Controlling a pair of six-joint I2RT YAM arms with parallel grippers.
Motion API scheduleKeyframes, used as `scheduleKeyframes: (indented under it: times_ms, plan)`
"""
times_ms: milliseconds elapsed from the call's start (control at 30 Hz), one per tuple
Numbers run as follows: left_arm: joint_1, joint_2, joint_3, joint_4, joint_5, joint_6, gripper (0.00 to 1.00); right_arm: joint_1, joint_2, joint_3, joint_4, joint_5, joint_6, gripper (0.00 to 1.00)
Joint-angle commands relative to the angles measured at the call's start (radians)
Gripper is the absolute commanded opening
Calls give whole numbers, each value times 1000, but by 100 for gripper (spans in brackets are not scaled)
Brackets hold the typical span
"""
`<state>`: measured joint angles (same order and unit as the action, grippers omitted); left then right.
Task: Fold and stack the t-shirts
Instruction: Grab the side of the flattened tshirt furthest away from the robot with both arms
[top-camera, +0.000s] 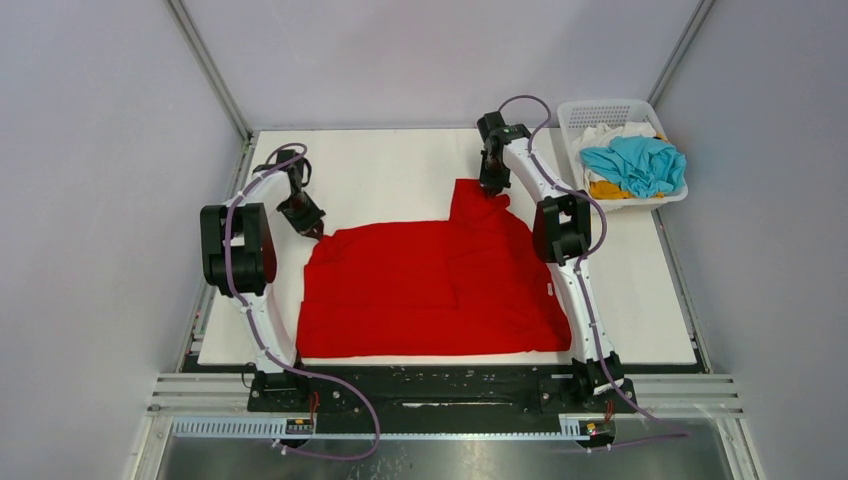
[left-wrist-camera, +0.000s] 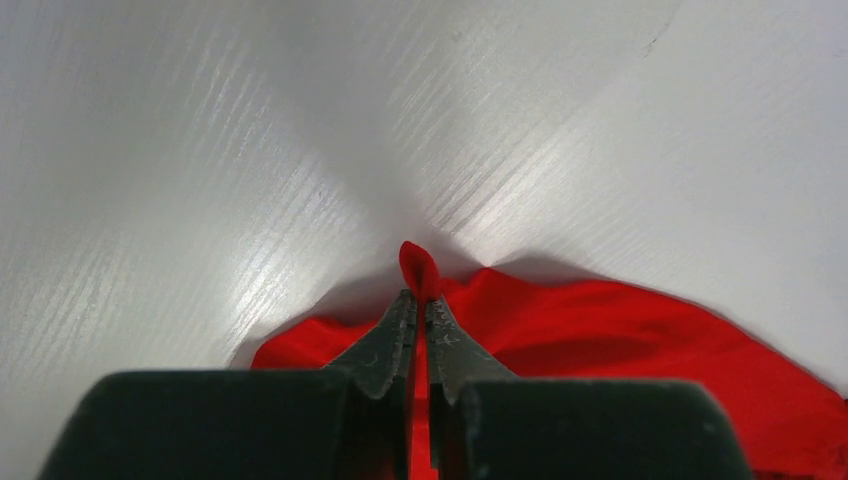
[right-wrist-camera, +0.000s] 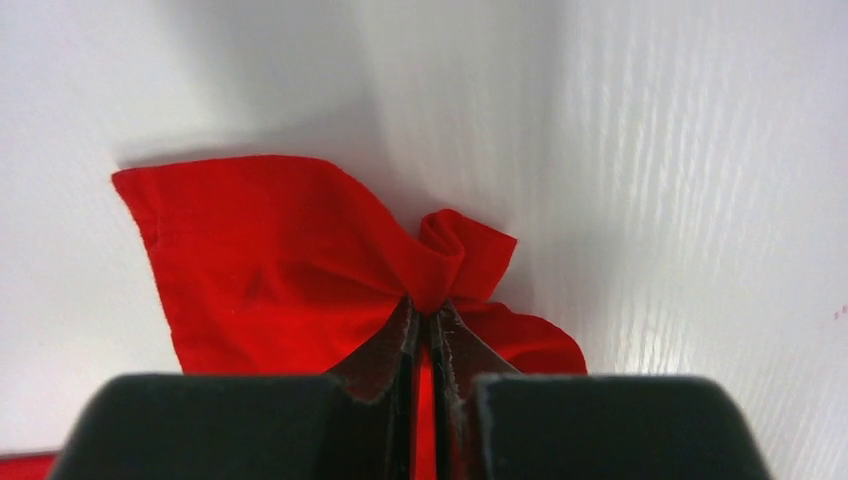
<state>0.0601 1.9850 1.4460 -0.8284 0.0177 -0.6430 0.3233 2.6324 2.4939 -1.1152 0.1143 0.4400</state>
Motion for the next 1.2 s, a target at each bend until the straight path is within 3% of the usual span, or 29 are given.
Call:
scheduleKeyframes:
  times_ms: [0,300,500,700,833,933,1167]
  plan:
    - [-3,-58,48,14,34,16,0,8,-100,-57,220,-45,-158,6]
    - [-3,-138,8,16,19,2,0,30,-483,-596,592,-110,-419,3]
    - [-16,-230,-87,31,15,-2,0,47,-682,-908,786,-182,-464,3]
    - [-34,-321,-194,57,1,-8,0,80,-827,-1087,819,-154,-508,4]
    - [-42,-396,-269,74,-13,-15,0,131,-938,-1206,827,4,-527,5]
    - [-42,-442,-297,73,-44,-19,0,153,-1019,-1278,817,39,-522,5]
    - [-41,-370,-190,85,-92,-25,0,155,-1122,-1326,816,70,-539,5]
